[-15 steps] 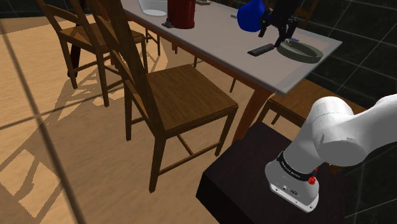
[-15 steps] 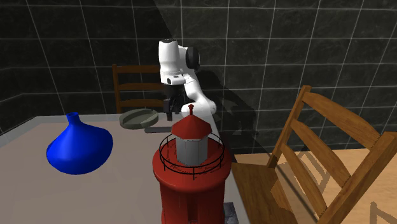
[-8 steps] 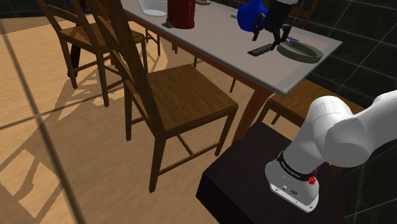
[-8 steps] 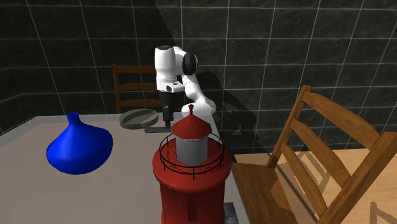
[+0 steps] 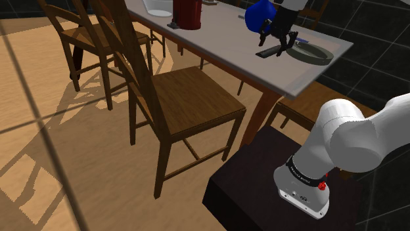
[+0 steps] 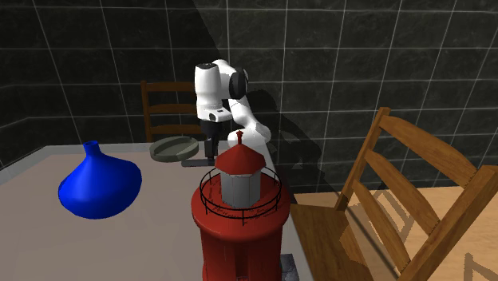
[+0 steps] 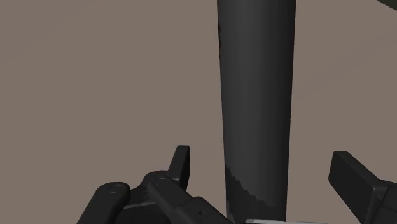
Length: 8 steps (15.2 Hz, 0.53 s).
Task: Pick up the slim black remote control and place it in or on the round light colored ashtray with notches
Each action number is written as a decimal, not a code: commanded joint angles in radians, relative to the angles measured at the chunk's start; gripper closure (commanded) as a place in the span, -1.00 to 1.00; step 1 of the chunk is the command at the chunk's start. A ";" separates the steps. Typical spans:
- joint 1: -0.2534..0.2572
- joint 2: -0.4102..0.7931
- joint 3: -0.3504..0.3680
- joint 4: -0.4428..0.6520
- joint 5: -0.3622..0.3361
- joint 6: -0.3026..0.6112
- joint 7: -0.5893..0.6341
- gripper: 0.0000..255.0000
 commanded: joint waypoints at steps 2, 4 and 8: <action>0.000 0.000 0.000 0.000 0.000 0.000 0.000 -1.00; 0.000 0.000 0.000 0.000 0.000 0.000 0.000 1.00; 0.001 0.001 0.000 0.001 0.001 0.000 0.000 1.00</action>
